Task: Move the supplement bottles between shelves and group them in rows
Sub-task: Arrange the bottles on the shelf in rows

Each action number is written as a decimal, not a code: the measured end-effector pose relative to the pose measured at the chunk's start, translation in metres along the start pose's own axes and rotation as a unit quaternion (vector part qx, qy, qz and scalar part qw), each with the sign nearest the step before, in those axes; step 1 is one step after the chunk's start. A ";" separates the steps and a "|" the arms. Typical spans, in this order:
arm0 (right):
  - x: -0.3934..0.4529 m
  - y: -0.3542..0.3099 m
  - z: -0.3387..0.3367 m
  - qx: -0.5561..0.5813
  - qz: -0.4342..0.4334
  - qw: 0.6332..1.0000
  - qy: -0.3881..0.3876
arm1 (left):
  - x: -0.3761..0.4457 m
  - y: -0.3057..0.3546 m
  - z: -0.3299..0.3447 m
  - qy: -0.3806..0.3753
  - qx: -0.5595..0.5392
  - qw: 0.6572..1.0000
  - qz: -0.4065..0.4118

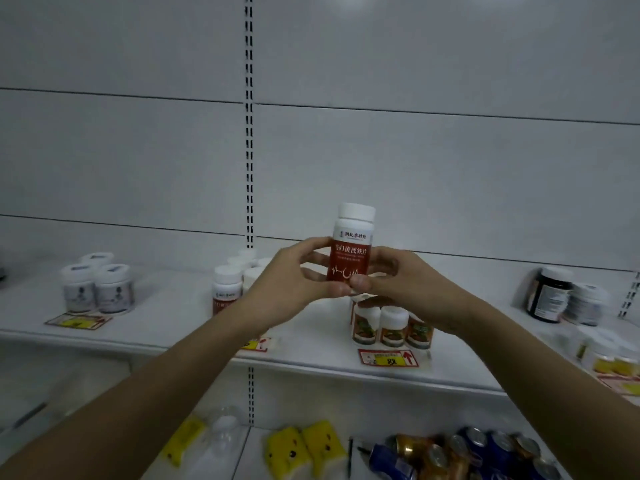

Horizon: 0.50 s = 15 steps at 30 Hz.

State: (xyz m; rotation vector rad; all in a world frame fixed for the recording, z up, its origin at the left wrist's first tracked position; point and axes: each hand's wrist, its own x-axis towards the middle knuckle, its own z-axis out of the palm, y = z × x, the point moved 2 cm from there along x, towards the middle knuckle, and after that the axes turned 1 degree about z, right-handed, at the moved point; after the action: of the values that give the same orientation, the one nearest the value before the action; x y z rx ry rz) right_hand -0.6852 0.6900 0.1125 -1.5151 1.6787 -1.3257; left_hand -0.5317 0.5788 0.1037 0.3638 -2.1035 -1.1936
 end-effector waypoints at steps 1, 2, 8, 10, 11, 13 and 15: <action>-0.008 -0.005 0.000 -0.027 0.000 1.000 0.002 | -0.011 0.002 0.003 0.003 -0.004 1.000 -0.005; -0.016 -0.010 -0.002 -0.050 -0.005 0.999 0.012 | -0.022 0.005 0.007 0.006 -0.007 1.000 -0.007; -0.039 -0.060 -0.001 -0.048 -0.080 0.993 0.069 | -0.077 0.018 0.008 0.014 0.022 0.999 -0.021; -0.038 -0.069 0.009 -0.076 -0.095 0.990 0.067 | -0.086 0.022 0.000 0.019 0.037 0.999 -0.022; -0.037 -0.073 0.014 -0.083 -0.098 0.990 0.067 | -0.090 0.023 -0.005 0.021 0.040 0.999 -0.019; -0.032 -0.077 0.022 -0.088 -0.100 0.989 0.062 | -0.091 0.022 -0.017 0.020 0.044 0.999 -0.013; -0.026 -0.081 0.028 -0.097 -0.097 0.989 0.049 | -0.088 0.017 -0.029 0.017 0.044 0.999 -0.009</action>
State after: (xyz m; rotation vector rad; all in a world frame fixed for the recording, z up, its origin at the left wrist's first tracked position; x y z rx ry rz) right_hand -0.6188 0.7141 0.1684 -1.7897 1.8037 -1.3893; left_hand -0.4468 0.6168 0.0912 0.4403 -2.1331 -1.0993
